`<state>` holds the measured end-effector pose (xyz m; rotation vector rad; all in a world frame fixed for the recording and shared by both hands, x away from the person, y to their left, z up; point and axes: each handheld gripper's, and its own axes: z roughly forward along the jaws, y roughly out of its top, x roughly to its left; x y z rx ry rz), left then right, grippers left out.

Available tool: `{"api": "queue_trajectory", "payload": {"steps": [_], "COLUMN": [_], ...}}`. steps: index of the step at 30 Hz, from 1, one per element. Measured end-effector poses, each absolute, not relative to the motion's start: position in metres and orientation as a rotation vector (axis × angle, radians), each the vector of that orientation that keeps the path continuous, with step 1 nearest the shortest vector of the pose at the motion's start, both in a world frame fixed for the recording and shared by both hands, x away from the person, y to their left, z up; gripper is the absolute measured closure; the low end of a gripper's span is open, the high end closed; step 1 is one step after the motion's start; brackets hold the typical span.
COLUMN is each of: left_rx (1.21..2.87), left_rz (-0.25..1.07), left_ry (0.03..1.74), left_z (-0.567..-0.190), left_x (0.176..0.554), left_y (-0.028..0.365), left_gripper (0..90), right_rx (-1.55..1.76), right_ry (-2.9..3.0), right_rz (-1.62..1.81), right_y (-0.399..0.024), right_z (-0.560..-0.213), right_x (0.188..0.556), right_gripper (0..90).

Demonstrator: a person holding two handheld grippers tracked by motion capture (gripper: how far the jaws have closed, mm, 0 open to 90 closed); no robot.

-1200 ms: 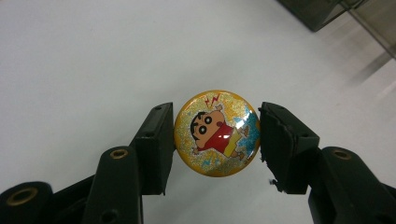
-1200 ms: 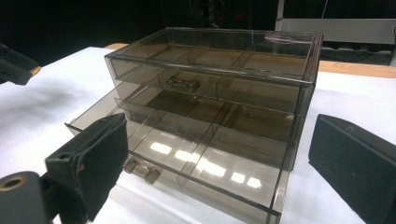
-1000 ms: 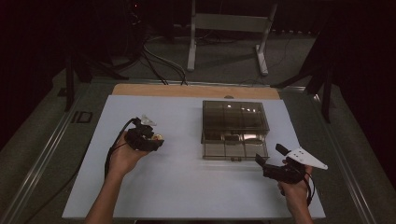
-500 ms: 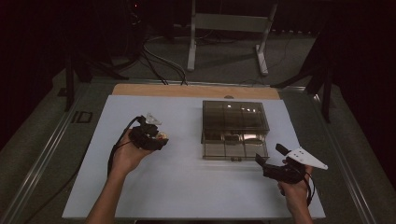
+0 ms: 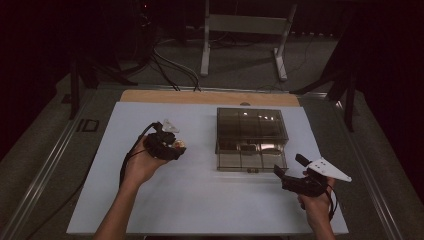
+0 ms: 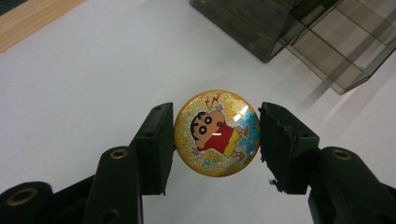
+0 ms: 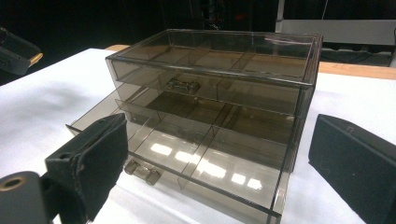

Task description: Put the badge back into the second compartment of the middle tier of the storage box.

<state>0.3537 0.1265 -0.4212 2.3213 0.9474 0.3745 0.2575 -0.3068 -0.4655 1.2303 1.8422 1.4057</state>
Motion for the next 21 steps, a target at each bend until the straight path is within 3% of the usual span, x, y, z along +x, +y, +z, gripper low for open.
{"api": "queue_trajectory", "payload": {"steps": [21], "left_rx": [2.323], "left_rz": [0.347], "left_ry": [0.889], "left_z": [-0.414], "left_x": [0.357], "left_y": [0.104], "left_gripper": [48.6], "right_rx": [1.228], "right_ry": [1.842], "right_rz": [1.404], "right_y": [-0.307], "right_z": [-0.465], "right_x": [0.257], "right_gripper": [4.4]}}
